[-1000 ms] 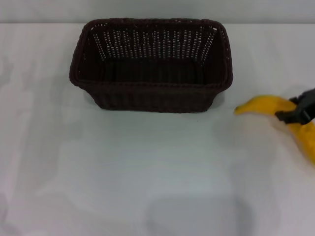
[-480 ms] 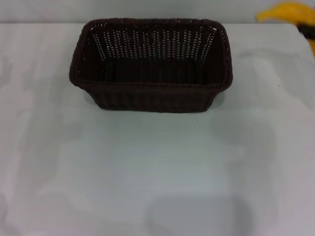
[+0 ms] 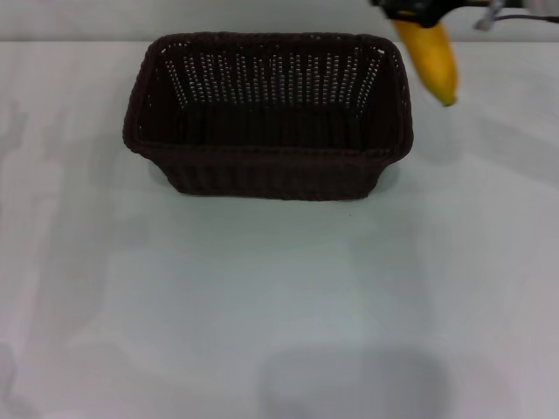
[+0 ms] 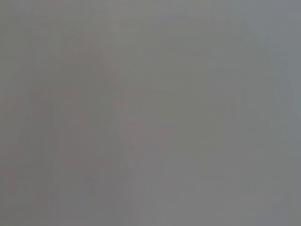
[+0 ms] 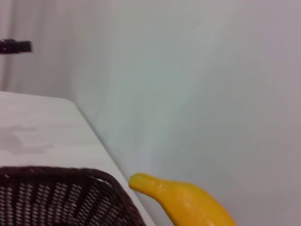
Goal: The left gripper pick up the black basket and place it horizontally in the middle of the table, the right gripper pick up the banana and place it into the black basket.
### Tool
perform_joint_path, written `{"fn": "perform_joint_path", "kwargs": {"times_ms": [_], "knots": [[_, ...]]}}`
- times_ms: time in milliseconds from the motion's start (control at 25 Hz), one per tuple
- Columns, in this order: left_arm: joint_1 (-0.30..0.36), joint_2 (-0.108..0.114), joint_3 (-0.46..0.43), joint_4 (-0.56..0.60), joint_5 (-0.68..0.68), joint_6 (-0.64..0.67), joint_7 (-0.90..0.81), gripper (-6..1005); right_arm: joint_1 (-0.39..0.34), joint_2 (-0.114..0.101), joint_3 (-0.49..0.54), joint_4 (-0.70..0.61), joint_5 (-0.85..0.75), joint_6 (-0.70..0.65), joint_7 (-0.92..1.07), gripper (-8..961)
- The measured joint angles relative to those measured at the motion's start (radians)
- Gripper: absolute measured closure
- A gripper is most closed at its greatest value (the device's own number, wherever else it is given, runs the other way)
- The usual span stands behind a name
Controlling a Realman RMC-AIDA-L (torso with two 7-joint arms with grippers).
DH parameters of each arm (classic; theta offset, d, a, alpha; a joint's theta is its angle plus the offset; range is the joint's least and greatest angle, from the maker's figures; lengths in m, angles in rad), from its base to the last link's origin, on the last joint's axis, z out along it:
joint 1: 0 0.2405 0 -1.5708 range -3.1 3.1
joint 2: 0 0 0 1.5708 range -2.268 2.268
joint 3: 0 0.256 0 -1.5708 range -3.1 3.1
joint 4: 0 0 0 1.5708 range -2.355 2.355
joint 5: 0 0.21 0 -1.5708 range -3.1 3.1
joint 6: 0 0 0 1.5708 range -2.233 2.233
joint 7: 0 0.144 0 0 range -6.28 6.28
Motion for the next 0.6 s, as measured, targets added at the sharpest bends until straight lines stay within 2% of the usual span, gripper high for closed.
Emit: {"fn": "perform_joint_path", "kwargs": {"times_ms": [120, 280, 600], "knots": [[-0.004, 0.000, 0.000, 0.000, 0.002, -0.003, 0.000, 125, 0.075, 0.000, -0.024, 0.120, 0.048, -0.012, -0.077, 473], [-0.012, -0.001, 0.000, -0.012, 0.002, -0.005, 0.001, 125, 0.136, 0.003, -0.072, 0.241, 0.077, -0.042, -0.142, 473], [-0.017, -0.001, 0.000, -0.017, 0.002, -0.002, 0.004, 124, 0.138, 0.008, -0.144, 0.288, 0.164, -0.060, -0.191, 438]]}}
